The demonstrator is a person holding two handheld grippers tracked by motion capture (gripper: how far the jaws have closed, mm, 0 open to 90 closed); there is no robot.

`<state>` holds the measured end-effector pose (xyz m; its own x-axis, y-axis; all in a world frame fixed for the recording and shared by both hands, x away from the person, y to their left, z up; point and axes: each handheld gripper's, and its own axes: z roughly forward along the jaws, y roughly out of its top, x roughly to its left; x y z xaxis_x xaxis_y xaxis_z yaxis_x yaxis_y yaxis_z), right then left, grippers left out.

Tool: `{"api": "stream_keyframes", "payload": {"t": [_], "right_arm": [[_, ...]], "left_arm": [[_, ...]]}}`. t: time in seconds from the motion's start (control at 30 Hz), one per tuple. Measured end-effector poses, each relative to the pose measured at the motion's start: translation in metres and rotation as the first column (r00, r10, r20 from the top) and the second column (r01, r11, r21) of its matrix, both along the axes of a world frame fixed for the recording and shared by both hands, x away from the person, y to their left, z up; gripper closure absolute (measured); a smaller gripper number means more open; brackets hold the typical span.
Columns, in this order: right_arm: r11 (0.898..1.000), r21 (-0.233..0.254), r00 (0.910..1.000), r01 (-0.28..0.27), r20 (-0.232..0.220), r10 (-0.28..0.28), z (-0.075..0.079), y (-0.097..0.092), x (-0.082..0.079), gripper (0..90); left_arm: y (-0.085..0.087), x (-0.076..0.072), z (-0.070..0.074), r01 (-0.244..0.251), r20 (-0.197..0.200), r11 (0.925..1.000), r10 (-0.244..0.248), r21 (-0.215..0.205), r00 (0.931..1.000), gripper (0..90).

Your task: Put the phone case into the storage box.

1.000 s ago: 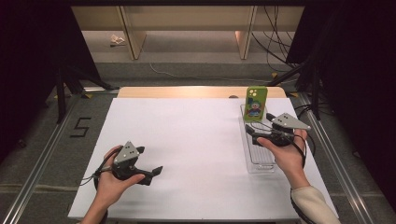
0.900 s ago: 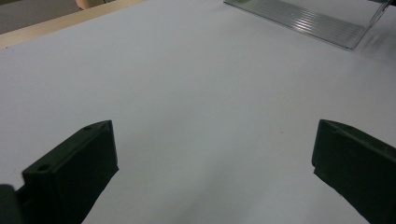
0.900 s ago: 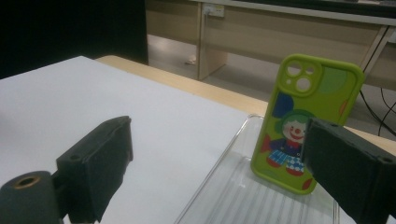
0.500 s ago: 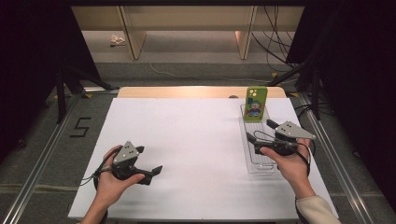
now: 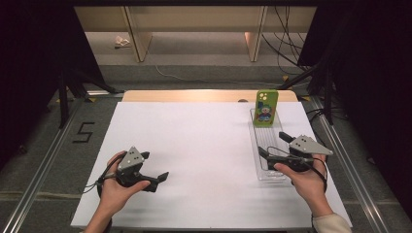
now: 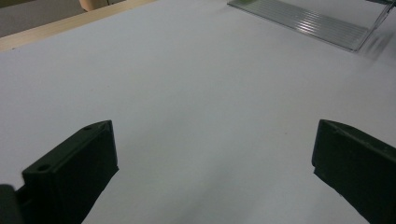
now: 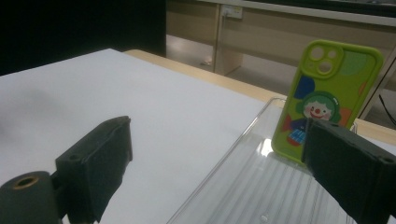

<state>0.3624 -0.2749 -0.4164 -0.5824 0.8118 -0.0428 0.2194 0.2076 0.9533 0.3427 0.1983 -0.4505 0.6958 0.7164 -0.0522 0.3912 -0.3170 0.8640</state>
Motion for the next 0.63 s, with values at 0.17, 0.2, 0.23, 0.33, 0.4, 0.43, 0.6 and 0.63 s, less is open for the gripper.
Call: {"api": "stream_keyframes", "payload": {"t": [0.17,0.2,0.23,0.33,0.4,0.43,0.6,0.63], "right_arm": [[1.000,0.004,1.0000,-0.007,0.003,0.007,-0.0024,-0.0034,-0.0073,9.9],[1.000,0.000,1.0000,-0.009,0.002,0.009,-0.0030,-0.0039,-0.0081,9.9],[1.000,0.002,0.9999,-0.011,-0.001,0.011,-0.0035,-0.0042,-0.0089,9.9],[1.000,0.002,0.9999,-0.010,-0.001,0.010,-0.0045,-0.0051,-0.0094,9.8],[1.000,0.007,0.9999,-0.012,-0.001,0.012,-0.0043,-0.0054,-0.0094,9.7],[1.000,0.008,0.9999,-0.012,0.001,0.012,-0.0042,-0.0056,-0.0093,9.7],[1.000,0.011,0.9998,-0.018,0.001,0.018,-0.0035,-0.0066,-0.0091,9.2],[1.000,0.012,0.9998,-0.019,0.001,0.019,-0.0032,-0.0065,-0.0092,9.2]], "left_arm": [[0.0002,0.0001,0.0000,-0.002,0.000,1.0000,0.002,-0.003,1.0000,0.0],[0.0002,0.0002,-0.0001,-0.002,0.000,1.0000,0.002,-0.002,1.0000,0.0],[0.0001,0.0002,-0.0003,-0.001,0.000,1.0000,0.001,-0.001,1.0000,0.0],[-0.0001,0.0001,-0.0004,0.001,-0.001,1.0000,-0.001,-0.001,1.0000,0.0],[0.0000,0.0002,-0.0001,-0.001,-0.001,1.0000,0.001,0.000,1.0000,0.0],[0.0001,0.0002,-0.0002,0.000,-0.002,1.0000,0.000,0.000,1.0000,0.0],[0.0001,0.0004,0.0000,0.000,-0.002,1.0000,0.000,-0.002,1.0000,0.0],[0.0000,0.0004,0.0000,-0.001,-0.001,1.0000,0.001,-0.003,1.0000,0.0]]}}
